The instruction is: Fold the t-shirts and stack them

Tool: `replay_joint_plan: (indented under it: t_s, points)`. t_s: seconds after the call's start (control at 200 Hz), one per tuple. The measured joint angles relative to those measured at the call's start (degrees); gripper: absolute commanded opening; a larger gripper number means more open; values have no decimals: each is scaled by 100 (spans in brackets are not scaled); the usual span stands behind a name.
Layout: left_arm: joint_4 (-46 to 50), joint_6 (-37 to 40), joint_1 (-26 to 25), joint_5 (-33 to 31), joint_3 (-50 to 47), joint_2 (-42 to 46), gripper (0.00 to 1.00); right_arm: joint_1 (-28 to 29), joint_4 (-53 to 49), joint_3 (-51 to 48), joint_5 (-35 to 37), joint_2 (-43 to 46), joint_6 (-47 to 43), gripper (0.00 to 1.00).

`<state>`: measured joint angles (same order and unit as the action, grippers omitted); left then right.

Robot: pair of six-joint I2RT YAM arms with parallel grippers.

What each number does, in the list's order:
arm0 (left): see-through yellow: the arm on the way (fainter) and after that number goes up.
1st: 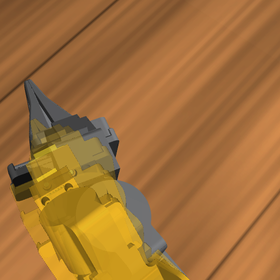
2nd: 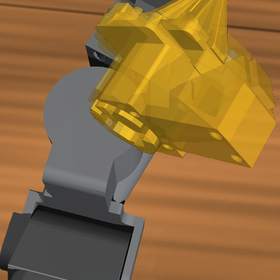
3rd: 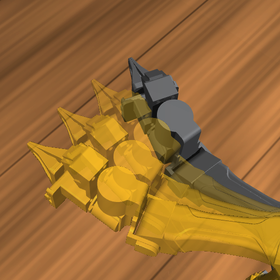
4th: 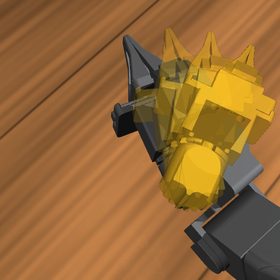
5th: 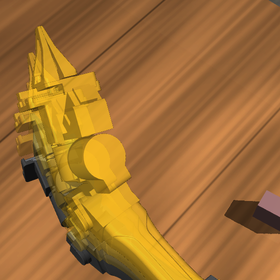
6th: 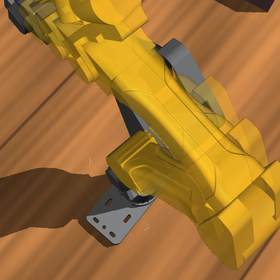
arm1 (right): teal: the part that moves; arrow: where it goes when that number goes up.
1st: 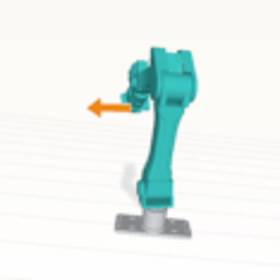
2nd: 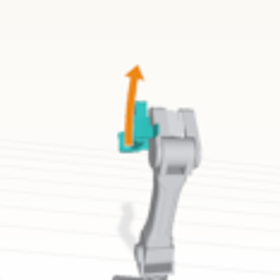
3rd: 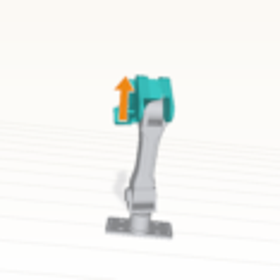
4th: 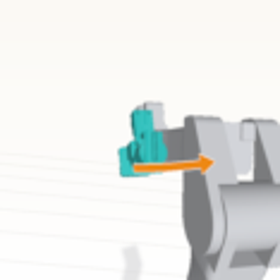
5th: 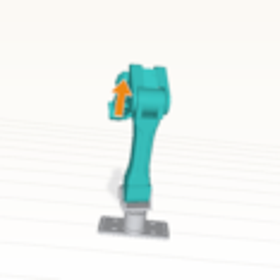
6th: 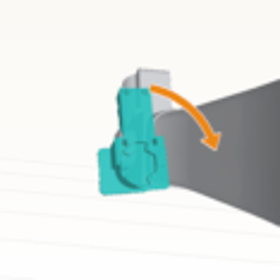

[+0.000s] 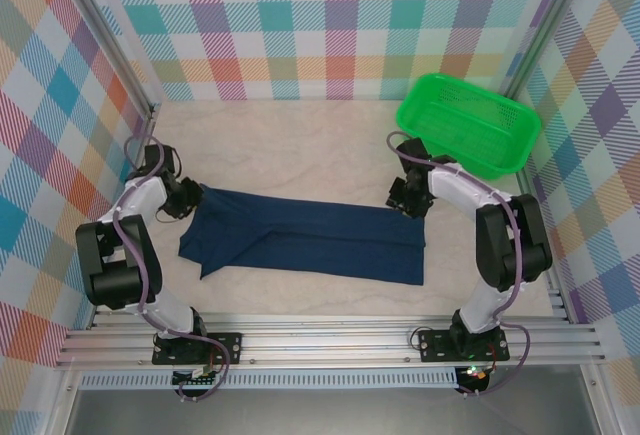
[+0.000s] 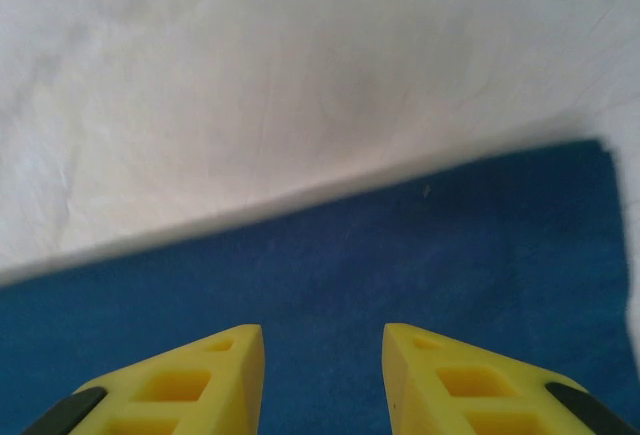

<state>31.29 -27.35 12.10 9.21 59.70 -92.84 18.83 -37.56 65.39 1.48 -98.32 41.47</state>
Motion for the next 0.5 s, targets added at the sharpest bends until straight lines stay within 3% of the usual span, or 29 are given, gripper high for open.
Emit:
replay_joint_plan:
  t_s: [0.245, 0.5]
  points:
    - [20, 149, -46, 74, -33, -422, 14, 33, 70, -111, -160, -262, -11, 35]
    - [160, 361, -188, -245, -343, -295, 23, 33, 72, -111, -157, -321, -17, 36]
